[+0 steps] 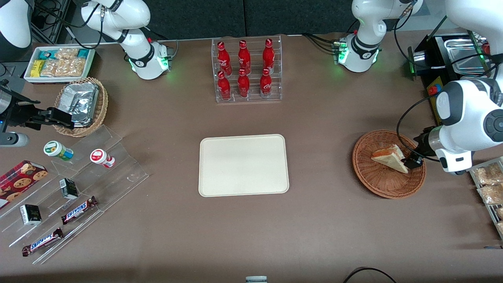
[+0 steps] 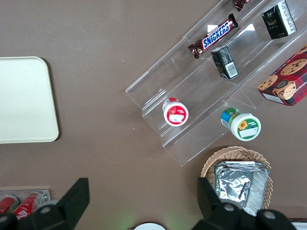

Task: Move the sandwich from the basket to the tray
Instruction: 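Move the left gripper over the wicker basket and lower toward the sandwich, then close the left gripper on the wrapped sandwich and lift it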

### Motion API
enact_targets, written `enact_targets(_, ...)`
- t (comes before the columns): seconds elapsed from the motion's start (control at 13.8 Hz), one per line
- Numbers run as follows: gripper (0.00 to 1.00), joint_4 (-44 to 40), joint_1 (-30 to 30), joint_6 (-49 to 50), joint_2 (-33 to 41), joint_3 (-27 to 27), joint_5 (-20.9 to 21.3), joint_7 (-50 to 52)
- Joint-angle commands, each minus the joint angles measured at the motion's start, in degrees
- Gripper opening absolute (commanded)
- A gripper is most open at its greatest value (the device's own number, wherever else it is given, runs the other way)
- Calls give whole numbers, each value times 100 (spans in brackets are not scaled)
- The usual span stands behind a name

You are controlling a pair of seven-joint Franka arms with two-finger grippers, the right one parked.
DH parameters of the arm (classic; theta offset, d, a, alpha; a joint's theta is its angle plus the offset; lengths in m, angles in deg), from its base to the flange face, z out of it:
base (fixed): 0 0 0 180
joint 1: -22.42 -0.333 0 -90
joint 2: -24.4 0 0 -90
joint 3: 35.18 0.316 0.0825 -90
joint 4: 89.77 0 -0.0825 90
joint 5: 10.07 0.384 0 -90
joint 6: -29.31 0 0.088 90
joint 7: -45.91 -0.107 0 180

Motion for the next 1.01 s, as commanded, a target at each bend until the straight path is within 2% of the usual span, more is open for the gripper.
enact_targets(0.0,100,715,-123,-712,222,-23,-73,161)
enact_targets(0.22,100,1032,-132,-1337,91,-23,-328,257)
enact_targets(0.87,100,1287,-123,-2041,-498,-32,-311,319)
enact_targets(0.94,97,1279,-123,-2094,-542,-32,-311,319)
